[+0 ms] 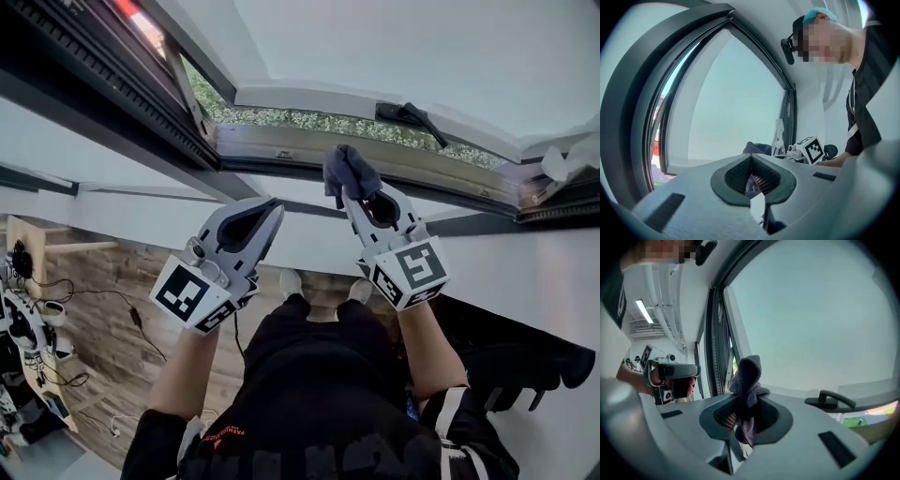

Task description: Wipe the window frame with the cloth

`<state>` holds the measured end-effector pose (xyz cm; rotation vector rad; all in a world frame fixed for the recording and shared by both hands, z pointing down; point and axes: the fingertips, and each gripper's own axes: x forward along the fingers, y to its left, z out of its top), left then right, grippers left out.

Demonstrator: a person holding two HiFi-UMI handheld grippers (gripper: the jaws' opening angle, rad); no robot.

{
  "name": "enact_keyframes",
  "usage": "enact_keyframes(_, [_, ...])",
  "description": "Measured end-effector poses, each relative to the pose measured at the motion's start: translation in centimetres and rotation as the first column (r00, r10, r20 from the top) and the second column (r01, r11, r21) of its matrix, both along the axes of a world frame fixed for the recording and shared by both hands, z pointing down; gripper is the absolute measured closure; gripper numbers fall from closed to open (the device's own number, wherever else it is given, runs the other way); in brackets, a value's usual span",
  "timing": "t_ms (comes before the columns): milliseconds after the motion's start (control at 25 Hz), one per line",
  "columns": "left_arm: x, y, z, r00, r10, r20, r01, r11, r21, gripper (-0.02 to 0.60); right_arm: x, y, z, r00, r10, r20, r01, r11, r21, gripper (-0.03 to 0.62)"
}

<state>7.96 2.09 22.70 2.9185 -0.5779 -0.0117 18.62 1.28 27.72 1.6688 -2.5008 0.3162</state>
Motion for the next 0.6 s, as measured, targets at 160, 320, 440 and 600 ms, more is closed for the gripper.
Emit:
enact_keyframes(160, [1.2, 1.0, -4.9, 0.998, 0.035, -0.052, -0.031, 0.996, 0.084, 0.561, 1.5, 2.1, -5.9, 1.000, -0.011, -0.024, 0.013, 0.996, 0.087, 0.539])
enact_keyframes(320, [2.8, 1.4, -7.3, 0.994, 0.064, -0.088, -0.053, 0.991, 0.126, 0.561, 3.2, 3.9, -10.1, 1.000, 0.012, -0.021, -0.009, 0.988, 0.153, 0.539])
enact_keyframes(440, [3.9, 1.8, -8.2, 0.991, 0.082, -0.105, -0.068, 0.989, 0.135, 0.561, 4.2, 4.9, -11.8, 1.000, 0.027, -0.016, -0.024, 0.984, 0.176, 0.539])
enact_keyframes(600, [5.1, 2.4, -8.8, 0.987, 0.104, -0.124, -0.087, 0.987, 0.136, 0.561, 5.3, 6.2, -12.7, 0.999, 0.042, 0.000, -0.042, 0.981, 0.190, 0.539])
